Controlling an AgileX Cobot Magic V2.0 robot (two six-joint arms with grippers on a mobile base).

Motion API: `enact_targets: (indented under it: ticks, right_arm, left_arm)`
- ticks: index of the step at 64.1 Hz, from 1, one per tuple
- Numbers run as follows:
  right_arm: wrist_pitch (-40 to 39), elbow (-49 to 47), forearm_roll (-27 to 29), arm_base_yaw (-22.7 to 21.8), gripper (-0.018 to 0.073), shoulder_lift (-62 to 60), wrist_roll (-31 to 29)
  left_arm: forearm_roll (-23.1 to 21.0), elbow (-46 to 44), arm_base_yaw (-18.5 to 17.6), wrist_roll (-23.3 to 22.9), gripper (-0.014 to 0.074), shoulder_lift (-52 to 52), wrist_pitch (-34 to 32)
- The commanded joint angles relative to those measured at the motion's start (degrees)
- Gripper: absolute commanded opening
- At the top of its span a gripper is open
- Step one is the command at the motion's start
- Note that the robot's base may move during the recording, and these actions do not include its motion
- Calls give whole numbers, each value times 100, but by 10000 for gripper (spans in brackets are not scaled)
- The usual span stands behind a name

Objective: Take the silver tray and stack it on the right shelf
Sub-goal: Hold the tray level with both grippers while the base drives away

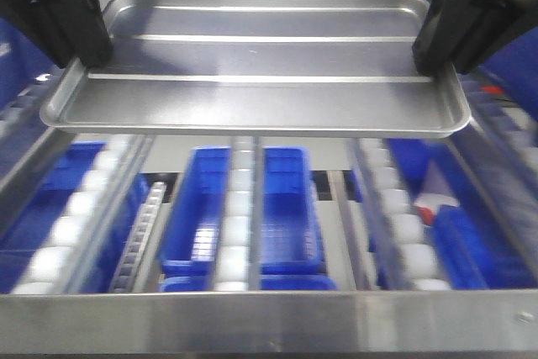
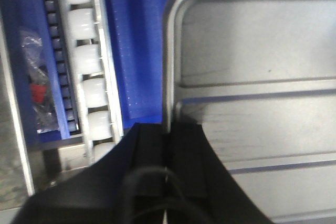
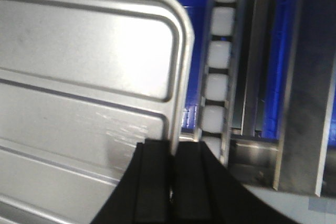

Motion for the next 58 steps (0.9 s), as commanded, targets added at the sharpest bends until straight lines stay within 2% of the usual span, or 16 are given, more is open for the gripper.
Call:
enact_targets:
  ticks: [1, 58]
  right_arm:
    - [-192, -200, -219, -21, 56, -180, -102]
    - [-185, -200, -219, -21, 56, -180, -102]
  left_arm:
    - [237, -175, -23, 49, -93, -210, 8]
    - [237, -175, -23, 49, -93, -210, 8]
